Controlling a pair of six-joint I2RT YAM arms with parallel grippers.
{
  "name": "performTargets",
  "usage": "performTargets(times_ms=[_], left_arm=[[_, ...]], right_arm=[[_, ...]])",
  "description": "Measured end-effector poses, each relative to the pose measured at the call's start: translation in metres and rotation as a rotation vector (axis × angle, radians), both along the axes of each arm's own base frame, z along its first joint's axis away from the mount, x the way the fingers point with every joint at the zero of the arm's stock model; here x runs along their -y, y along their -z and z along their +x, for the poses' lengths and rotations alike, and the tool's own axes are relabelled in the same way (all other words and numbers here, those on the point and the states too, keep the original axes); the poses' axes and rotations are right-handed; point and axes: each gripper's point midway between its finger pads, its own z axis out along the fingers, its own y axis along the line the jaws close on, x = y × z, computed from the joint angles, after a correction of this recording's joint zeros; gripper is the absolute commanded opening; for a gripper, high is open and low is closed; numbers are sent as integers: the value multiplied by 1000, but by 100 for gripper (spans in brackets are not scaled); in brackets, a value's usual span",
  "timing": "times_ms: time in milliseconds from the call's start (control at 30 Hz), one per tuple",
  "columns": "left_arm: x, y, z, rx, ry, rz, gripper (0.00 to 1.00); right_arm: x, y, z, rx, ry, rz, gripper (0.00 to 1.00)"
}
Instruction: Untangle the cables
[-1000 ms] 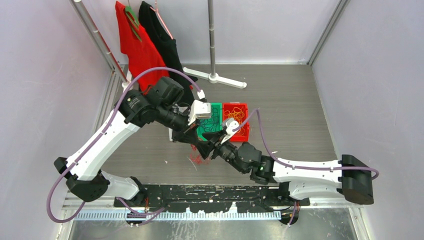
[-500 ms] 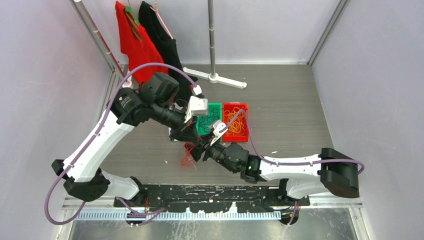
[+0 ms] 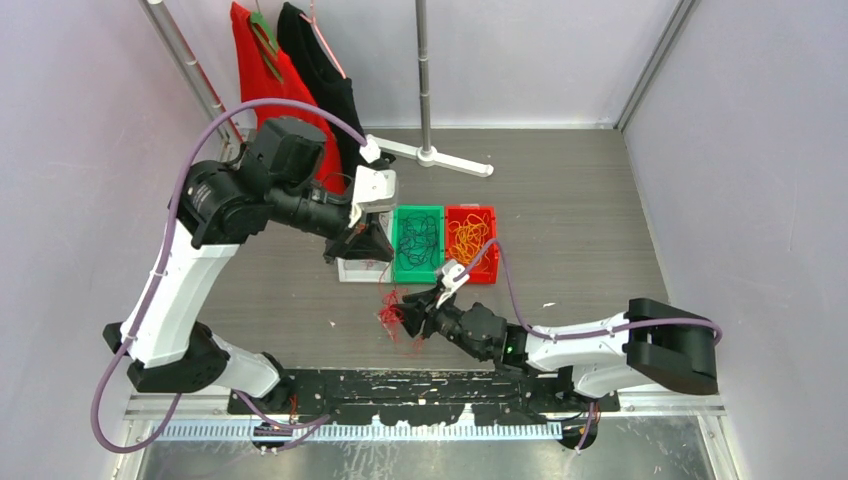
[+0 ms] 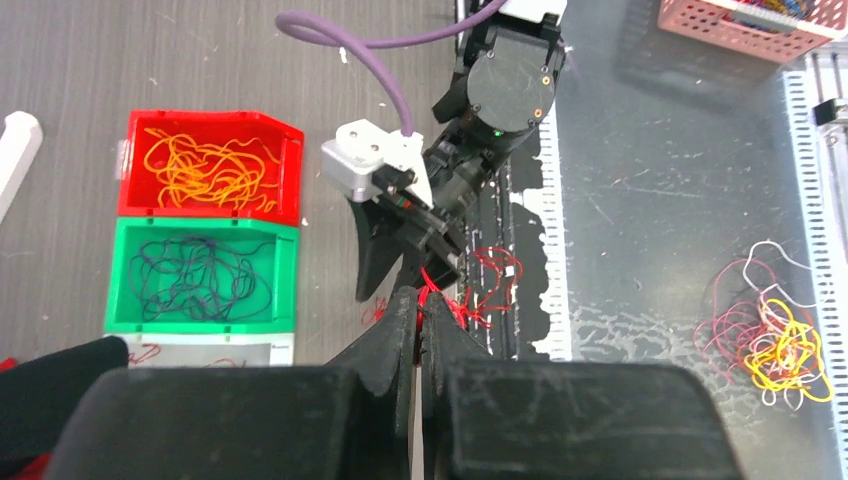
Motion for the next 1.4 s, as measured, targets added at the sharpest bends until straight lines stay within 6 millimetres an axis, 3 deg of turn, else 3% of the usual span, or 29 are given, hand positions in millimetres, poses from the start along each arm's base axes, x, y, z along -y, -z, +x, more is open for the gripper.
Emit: performTargets(times_ms=[100, 200, 467, 600, 733, 1000, 1400], left_arm=[[-6, 1, 0, 22, -6, 13, 0], [-10, 10, 1, 28, -8, 39, 0], [-16, 36, 3, 26, -2, 110, 0], [-16, 38, 4, 28, -1, 115, 0], [-16, 38, 4, 30, 0, 115, 0], [-15, 47, 3, 0, 2, 135, 0], [-13, 52, 0, -32, 13, 137, 0]], right_arm=[[9, 7, -1, -14, 19, -7, 47], [20, -5, -1, -5, 38, 10, 55], [60, -91, -2, 101, 83, 115, 65], [63, -114, -4, 136, 68, 107, 66], [51, -118, -6, 157, 28, 58, 66], [25, -108, -8, 179, -35, -31, 70], [10, -105, -8, 199, -67, -60, 73]])
